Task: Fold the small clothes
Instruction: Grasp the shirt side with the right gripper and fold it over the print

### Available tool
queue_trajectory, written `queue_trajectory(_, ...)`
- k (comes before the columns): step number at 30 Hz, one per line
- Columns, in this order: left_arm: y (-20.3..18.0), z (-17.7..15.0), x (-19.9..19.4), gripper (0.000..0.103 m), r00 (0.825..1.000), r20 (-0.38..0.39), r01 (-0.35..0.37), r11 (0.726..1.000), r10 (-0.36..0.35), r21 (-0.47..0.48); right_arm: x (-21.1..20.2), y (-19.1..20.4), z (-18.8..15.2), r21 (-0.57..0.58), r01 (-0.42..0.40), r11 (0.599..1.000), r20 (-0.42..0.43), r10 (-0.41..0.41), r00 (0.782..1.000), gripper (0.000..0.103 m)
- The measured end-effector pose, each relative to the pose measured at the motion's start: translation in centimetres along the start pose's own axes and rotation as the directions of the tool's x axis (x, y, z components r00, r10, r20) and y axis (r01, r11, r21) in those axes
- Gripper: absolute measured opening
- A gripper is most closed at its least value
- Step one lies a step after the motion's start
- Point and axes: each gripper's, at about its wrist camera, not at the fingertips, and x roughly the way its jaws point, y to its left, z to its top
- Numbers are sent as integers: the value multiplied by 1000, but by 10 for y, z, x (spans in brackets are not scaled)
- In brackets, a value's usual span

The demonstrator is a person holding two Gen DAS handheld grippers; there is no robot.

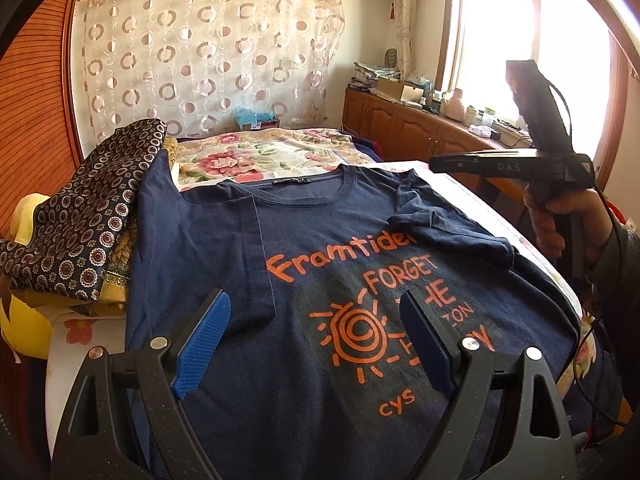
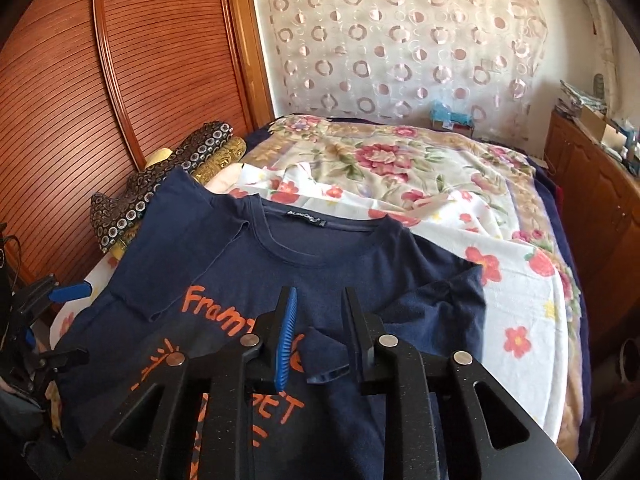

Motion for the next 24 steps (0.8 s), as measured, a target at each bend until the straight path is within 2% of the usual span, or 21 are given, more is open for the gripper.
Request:
queue_trajectory(4,-4,-2,2,88,1000,-3,9,1000,-9,4,-11,-7,-17,-10,79,997,-8,-79,997,28)
queue_trajectory(7,-9,-4,4,88,1000,-10,18,1000,-18,12,-21,-13,-34,1,117,993,-24,-117,993,39)
queue_trajectory(11,-15,-6,7,88,1000,-20,20,999,-20,28,-29,-17,-63,24,166,986,-61,-165,984,41)
queue_trajectory(17,-19,-7,10,88,999,-31,21,999,-20,35,-30,-11,-96,55,175,983,-108,-168,980,41)
queue_trajectory(24,-20,-7,10,88,999,-34,20,999,-19,37,-21,0,-107,26,165,986,-130,-160,978,41)
